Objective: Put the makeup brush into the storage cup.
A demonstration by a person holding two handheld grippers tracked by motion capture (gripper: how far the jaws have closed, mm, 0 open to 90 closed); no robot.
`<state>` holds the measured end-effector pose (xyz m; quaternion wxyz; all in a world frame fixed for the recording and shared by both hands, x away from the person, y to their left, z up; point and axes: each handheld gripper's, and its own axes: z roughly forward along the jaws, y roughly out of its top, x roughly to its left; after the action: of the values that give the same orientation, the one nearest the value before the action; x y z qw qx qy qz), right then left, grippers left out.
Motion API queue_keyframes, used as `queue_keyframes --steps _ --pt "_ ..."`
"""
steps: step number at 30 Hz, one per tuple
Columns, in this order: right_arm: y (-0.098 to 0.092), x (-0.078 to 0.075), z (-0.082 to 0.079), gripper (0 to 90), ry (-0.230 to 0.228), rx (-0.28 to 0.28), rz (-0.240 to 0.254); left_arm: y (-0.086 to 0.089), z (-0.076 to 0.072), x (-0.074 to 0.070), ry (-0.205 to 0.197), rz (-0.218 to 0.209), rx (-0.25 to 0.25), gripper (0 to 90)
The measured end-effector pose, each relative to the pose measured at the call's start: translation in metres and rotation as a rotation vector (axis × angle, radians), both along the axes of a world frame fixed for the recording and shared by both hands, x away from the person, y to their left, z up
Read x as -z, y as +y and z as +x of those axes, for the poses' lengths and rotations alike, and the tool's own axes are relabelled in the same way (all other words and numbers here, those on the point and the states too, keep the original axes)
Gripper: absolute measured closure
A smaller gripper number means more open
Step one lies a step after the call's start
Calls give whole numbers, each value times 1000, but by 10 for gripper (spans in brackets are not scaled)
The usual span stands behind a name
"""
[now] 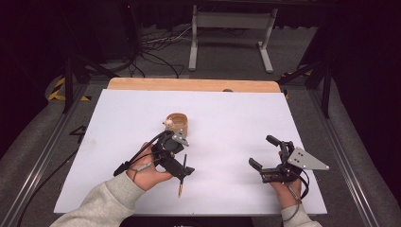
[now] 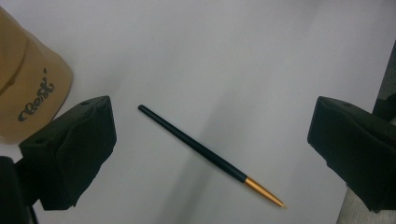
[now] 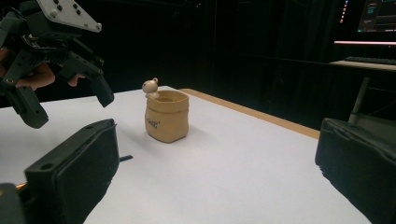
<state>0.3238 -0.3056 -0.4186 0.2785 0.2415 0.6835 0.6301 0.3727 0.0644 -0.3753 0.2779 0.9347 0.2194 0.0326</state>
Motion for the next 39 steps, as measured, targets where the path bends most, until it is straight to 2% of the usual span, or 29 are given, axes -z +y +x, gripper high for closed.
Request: queue_keyframes --steps 6,10,11,15,19,22,31,39 --pt "0 0 0 0 2 -2 -1 -4 3 0 30 46 4 32" --pt "0 0 0 0 3 -3 0 -6 5 0 43 61 4 37" --pt "0 0 0 0 5 -3 -1 -7 5 0 53 77 5 35" --pt "0 1 0 0 8 -5 0 -10 7 1 57 103 12 34" --pt "1 1 0 0 8 -7 -7 -12 10 3 77 138 13 34" --pt "0 1 -1 0 8 -4 -5 -13 12 4 79 149 16 42" --pt "3 3 0 0 14 -13 -20 -19 20 13 125 223 16 42" --pt "0 3 -1 0 13 -10 -9 -25 22 22 154 257 19 40"
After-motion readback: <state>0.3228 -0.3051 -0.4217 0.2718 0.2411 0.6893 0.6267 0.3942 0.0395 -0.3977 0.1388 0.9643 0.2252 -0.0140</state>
